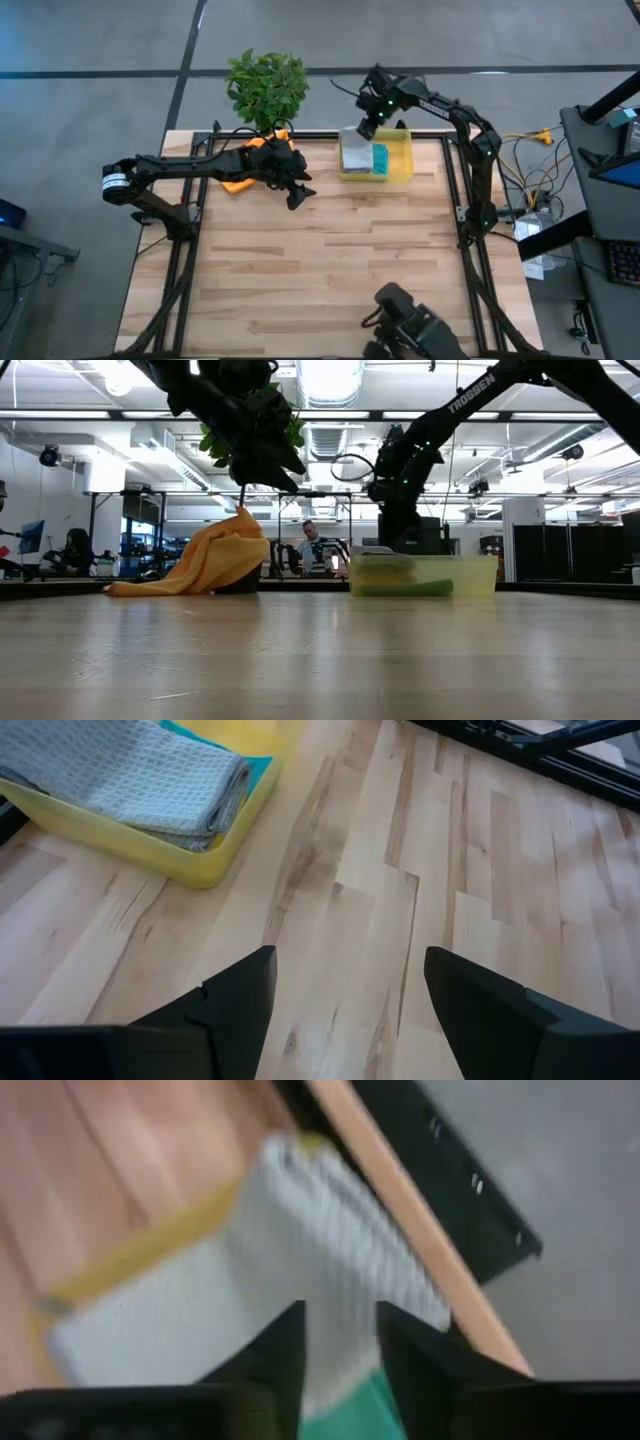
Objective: Fold microfiber towels
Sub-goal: Put the folded gray microfiber towel into the yellow bin
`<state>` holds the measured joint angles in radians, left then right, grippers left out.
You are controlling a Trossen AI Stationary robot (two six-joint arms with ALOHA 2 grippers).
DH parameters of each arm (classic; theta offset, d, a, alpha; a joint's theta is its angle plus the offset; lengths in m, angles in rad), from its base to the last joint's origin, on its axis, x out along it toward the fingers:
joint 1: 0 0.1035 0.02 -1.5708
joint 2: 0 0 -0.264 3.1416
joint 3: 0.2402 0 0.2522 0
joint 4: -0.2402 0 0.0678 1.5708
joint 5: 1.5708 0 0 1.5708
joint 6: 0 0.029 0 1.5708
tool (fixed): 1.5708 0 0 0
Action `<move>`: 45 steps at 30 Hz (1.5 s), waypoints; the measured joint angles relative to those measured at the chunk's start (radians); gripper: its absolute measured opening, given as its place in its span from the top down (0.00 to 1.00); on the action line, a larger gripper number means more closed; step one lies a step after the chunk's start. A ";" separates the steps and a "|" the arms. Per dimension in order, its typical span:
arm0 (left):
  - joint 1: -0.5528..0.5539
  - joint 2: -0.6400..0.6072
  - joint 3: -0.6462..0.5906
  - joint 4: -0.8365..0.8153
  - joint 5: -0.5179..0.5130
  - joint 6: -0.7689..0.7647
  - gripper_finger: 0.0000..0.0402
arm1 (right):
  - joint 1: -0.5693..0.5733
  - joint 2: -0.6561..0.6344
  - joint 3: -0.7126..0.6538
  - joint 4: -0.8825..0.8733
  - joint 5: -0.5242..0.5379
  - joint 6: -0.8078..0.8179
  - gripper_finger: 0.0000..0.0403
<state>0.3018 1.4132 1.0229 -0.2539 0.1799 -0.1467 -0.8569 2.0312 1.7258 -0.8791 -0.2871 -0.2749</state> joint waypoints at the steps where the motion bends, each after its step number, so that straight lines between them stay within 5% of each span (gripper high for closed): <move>1: 0.000 0.000 0.000 0.000 0.000 0.000 0.40 | 0.006 0.000 -0.002 0.031 0.001 0.020 0.78; 4: 0.000 0.000 0.000 0.000 0.000 0.000 0.40 | 0.022 0.000 -0.007 0.127 0.054 0.075 0.94; 8: 0.000 0.000 0.000 -0.001 0.000 -0.001 0.40 | 0.031 0.000 -0.039 0.139 0.105 0.096 0.97; 17: 0.000 0.000 0.000 -0.001 0.000 -0.002 0.40 | 0.037 0.000 -0.157 0.191 0.170 0.216 0.98; 31: 0.000 0.000 -0.003 -0.001 0.000 -0.003 0.40 | 0.083 -0.060 -0.161 0.244 0.147 0.294 0.98; 45: -0.002 0.001 -0.016 -0.027 0.000 -0.005 0.40 | 0.110 0.035 -0.159 0.373 0.156 0.434 0.98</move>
<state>0.3001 1.4139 1.0065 -0.2810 0.1799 -0.1513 -0.7471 2.0666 1.5665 -0.5056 -0.1306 0.1591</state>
